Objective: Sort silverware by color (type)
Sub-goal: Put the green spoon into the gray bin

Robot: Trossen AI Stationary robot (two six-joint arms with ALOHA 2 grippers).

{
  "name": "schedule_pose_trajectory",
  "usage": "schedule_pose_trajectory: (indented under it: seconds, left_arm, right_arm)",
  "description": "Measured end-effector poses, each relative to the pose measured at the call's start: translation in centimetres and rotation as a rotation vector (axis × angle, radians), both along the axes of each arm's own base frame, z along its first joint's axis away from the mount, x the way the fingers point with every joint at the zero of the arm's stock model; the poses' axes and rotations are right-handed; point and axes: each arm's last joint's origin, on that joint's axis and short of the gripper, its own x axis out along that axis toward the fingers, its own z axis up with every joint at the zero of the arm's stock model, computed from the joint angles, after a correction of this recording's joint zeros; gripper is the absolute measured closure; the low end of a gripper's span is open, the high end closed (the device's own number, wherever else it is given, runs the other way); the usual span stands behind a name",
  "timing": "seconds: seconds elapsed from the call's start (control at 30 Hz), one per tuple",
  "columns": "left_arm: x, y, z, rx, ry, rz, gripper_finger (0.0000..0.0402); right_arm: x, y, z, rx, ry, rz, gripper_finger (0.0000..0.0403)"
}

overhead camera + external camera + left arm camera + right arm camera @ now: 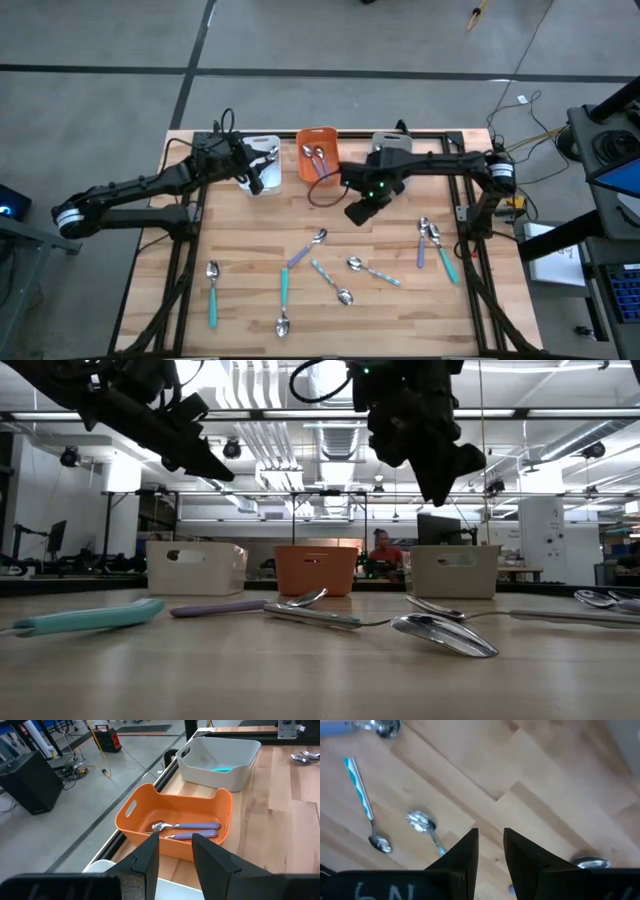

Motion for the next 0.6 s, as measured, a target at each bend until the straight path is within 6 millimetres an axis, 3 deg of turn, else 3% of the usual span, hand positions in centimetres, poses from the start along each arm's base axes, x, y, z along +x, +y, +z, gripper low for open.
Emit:
schedule_pose_trajectory:
  seconds: [0.2,0.6]
  left_arm:
    - [0.0,0.0,0.0,0.000,0.000,0.000,0.0303]
    - [0.0,0.0,0.0,-0.010,-0.002,0.002,0.0303]
  right_arm:
    - [0.4,3.5,-0.1,0.003,0.004,0.062,0.0321]
    - [0.6,13.7,-2.4,-0.015,0.016,0.384,0.0321]
